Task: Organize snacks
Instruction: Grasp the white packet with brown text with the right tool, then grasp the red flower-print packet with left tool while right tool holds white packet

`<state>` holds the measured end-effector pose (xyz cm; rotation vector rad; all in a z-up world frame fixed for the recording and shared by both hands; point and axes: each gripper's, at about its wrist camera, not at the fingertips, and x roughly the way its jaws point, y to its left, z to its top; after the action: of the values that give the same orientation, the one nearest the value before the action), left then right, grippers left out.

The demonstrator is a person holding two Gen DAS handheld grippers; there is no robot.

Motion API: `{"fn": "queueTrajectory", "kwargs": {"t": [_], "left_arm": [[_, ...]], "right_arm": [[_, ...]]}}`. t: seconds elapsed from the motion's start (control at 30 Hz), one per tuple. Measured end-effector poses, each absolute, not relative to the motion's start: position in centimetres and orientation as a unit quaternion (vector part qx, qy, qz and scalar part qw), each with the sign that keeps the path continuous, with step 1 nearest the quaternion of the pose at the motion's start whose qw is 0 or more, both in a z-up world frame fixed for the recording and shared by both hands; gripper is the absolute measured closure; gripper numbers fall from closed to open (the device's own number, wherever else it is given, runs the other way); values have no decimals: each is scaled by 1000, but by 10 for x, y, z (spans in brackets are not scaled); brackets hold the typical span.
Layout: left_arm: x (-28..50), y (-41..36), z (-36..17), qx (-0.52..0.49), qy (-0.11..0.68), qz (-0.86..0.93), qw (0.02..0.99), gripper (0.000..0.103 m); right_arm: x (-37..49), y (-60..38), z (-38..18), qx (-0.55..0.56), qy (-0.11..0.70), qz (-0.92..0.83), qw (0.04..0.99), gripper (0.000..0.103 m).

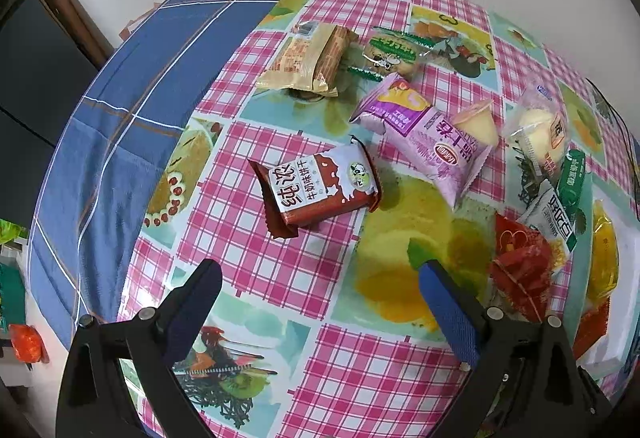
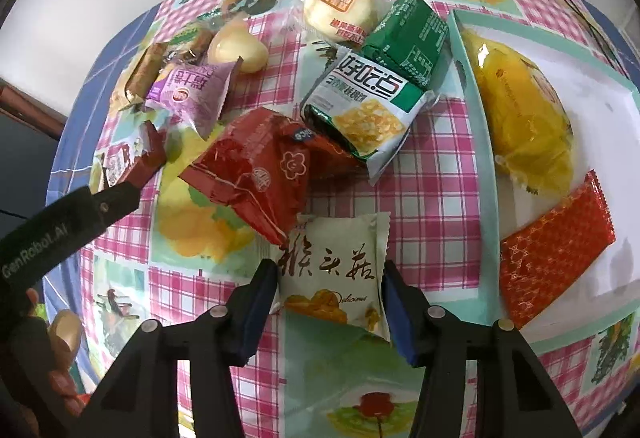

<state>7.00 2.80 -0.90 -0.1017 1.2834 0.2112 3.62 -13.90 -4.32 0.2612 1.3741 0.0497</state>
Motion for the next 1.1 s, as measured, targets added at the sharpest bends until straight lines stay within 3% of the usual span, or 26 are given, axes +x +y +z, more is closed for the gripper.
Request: {"fn": "queueTrajectory", "kwargs": {"t": [0.3,1.1], "left_arm": [[70,23,0,-49,587,92,803,4],[76,-30,-3,-25,589,18,807,4]], "right_arm": [[30,-174,-14,142,622,26,770,48],[15,-220,0,173,611,-2,773,48]]}}
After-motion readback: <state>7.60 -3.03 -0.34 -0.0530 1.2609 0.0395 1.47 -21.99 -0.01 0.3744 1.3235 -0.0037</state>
